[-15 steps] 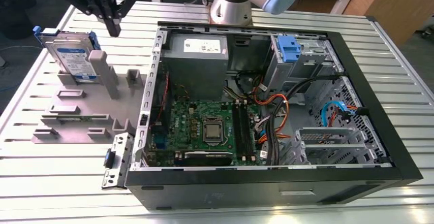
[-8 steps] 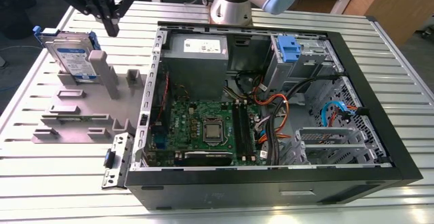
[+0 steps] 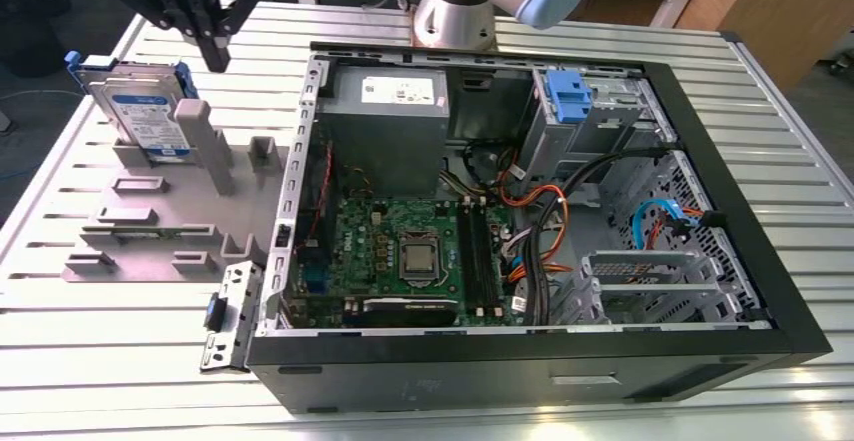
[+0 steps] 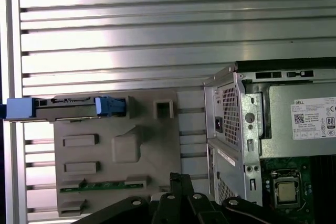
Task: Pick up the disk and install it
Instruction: 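Reach for the disk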
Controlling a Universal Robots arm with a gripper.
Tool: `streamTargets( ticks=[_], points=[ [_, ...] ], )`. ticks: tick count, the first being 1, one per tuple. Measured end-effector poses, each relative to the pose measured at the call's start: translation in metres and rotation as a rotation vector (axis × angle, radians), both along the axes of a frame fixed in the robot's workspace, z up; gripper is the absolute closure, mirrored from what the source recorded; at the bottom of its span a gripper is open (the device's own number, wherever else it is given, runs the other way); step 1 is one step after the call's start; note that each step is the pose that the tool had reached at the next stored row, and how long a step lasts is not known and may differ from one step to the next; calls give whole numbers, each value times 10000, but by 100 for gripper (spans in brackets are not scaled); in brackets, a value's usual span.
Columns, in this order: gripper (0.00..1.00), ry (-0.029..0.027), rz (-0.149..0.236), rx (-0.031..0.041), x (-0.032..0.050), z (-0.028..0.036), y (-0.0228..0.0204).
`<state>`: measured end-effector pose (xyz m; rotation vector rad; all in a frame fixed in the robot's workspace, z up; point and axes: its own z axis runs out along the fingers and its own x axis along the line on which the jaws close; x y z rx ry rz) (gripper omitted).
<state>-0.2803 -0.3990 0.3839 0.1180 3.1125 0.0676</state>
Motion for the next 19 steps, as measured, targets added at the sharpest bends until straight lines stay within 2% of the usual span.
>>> streamTargets(
  ticks=[19],
  points=[
    [89,0,0,0,-94,-2,0]
  ],
)
